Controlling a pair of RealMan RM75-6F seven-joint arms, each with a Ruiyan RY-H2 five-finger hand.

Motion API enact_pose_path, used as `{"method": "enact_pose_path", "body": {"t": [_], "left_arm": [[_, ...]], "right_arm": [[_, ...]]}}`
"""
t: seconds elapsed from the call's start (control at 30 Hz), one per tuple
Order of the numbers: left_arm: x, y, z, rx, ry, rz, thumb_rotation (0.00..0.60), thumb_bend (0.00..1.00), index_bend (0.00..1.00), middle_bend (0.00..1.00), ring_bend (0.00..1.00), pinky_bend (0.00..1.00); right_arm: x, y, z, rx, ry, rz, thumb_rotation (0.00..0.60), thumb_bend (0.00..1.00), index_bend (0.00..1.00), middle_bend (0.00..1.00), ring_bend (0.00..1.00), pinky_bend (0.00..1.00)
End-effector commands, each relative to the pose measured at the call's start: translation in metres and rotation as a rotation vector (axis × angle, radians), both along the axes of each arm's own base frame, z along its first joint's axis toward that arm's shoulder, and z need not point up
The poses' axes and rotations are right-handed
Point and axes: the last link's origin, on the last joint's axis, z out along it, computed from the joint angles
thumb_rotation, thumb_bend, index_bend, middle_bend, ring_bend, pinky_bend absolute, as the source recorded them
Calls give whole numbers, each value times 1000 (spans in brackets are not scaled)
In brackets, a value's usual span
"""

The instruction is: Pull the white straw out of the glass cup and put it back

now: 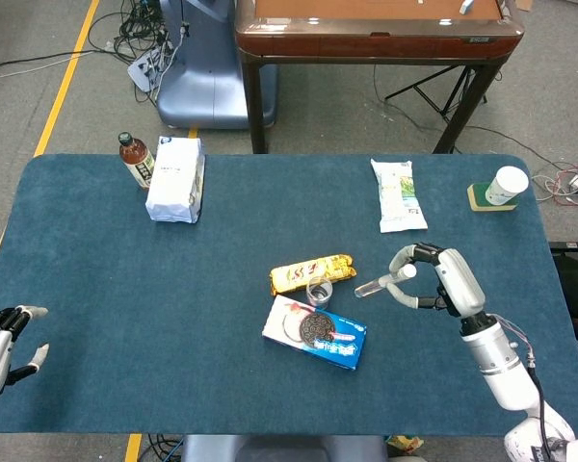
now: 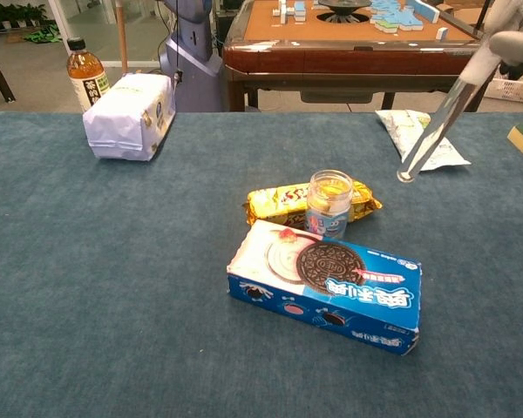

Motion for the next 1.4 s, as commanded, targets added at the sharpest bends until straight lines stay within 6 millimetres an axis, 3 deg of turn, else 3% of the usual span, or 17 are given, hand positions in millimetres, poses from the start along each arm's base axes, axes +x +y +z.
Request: {"method": "enact_pose_path", "body": {"t": [0.03,0.27,0.67,1.13,1.4], "left_arm": [[0,0,0,0,0,1,600,339,297,314,243,398],[0,0,0,-2,1,3,600,339,297,314,243,399],[0,0,0,-2,1,4,600,339,297,314,243,399],[-1,2,-1,-7,5,11,600,339,296,314,243,398],[-1,2,-1,-6,2,9,600,339,295,314,243,399]], "right_arm": [[-9,3,-4,-22,207,-34,600,569,742,668,474,453],[-6,5,-8,46,316,-95,600,569,742,668,474,453],[4,4,-7,-60,-21,-13,600,569,742,668,474,453],[-15,-3,-13,21,315,-141,600,569,742,668,474,453],[-4,-2,-16,11,95,-118,600,569,742,668,474,453]]}}
